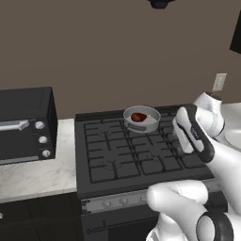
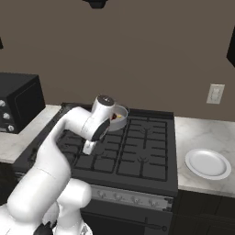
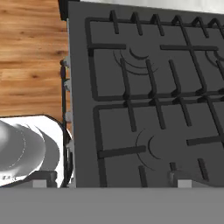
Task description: Retrieve the frozen meat and place it in the pot on a burner. Then turn the burner on.
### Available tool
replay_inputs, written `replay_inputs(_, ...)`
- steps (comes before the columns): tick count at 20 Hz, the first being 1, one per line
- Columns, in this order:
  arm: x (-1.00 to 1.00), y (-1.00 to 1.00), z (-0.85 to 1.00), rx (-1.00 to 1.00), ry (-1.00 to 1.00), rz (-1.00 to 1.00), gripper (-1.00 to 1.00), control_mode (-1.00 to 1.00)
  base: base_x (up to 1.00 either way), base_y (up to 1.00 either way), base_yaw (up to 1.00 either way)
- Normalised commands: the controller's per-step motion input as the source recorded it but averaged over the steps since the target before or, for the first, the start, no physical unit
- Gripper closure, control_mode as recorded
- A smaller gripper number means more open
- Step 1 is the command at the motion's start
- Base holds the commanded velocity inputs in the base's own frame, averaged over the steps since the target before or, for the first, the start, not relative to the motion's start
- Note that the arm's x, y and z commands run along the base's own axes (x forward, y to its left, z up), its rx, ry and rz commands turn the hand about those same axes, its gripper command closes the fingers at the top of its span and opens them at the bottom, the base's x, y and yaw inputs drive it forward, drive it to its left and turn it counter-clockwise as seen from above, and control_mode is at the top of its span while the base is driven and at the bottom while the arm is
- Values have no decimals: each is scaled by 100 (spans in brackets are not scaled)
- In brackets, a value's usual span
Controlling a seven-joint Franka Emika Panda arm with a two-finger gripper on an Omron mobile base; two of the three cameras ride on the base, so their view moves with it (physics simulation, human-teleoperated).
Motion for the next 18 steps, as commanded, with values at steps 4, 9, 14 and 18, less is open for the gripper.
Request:
replay_inputs(4,-46,-21,0,15,-6,-20,-100,-100,0,0,0)
replay_inputs(9,-27,-9,0,11,-4,-22,-100,-100,0,0,0)
replay_inputs(14,-25,-2,0,0,0,-28,-100,-100,0,0,0)
replay_inputs(18,-21,-14,0,2,-1,-25,-100,-100,0,0,0)
